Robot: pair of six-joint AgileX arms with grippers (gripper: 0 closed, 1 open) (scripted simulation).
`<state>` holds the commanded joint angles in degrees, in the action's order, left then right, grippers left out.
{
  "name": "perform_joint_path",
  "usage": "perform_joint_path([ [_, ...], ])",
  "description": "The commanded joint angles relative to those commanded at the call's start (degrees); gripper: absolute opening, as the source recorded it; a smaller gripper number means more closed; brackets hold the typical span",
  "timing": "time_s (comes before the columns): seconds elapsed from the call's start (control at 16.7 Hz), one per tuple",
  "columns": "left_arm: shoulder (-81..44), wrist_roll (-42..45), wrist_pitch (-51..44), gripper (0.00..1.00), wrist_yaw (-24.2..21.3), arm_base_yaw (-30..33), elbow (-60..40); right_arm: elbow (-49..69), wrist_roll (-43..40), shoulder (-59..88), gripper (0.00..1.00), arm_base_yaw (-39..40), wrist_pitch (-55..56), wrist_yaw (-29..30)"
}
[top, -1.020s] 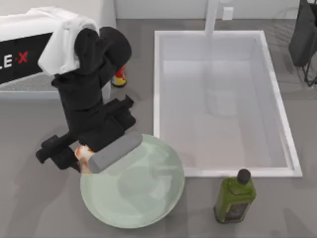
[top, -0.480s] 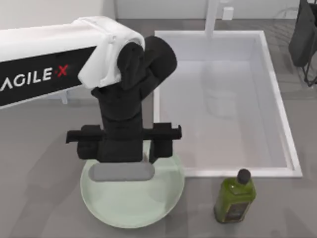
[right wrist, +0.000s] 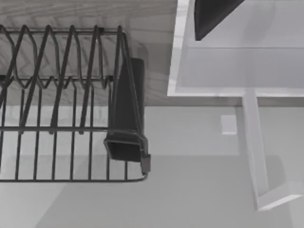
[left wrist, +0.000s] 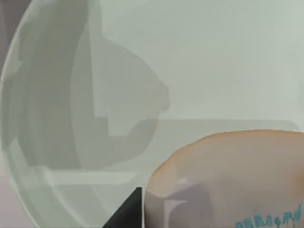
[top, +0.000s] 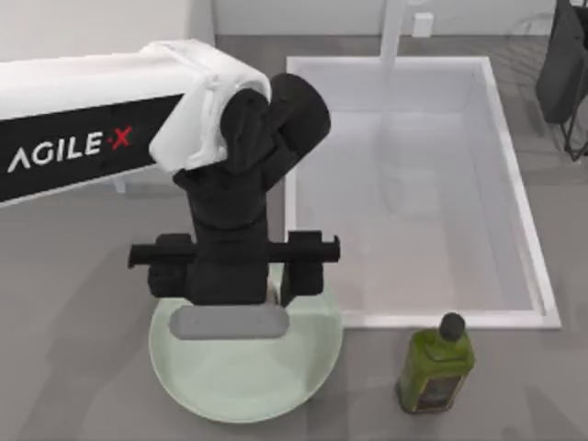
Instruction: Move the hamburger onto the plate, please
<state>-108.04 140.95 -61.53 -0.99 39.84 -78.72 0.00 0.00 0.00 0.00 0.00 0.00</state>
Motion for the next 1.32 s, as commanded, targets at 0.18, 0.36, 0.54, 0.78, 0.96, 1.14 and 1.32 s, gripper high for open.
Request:
perform_joint_path([
  [0.18, -1.77, -0.03, 5.29, 0.0, -0.01, 0.04, 3.33, 0.0, 0.0, 0.0, 1.0, 0.0, 0.0, 0.0],
  [0.36, -2.61, 0.05, 7.25, 0.0, -0.07, 0.16, 4.86, 0.0, 0.0, 0.0, 1.0, 0.0, 0.0, 0.0],
  [0.54, -2.61, 0.05, 7.25, 0.08, -0.07, 0.16, 4.86, 0.0, 0.0, 0.0, 1.0, 0.0, 0.0, 0.0],
  [0.78, -2.61, 0.05, 7.25, 0.38, -0.07, 0.16, 4.86, 0.0, 0.0, 0.0, 1.0, 0.0, 0.0, 0.0],
  [0.96, -2.61, 0.05, 7.25, 0.6, -0.07, 0.16, 4.86, 0.0, 0.0, 0.0, 1.0, 0.0, 0.0, 0.0],
  [1.14, -2.61, 0.05, 7.25, 0.83, -0.07, 0.16, 4.86, 0.0, 0.0, 0.0, 1.0, 0.0, 0.0, 0.0],
  [1.32, -2.61, 0.05, 7.25, 1.0, -0.07, 0.16, 4.86, 0.0, 0.0, 0.0, 1.0, 0.0, 0.0, 0.0],
])
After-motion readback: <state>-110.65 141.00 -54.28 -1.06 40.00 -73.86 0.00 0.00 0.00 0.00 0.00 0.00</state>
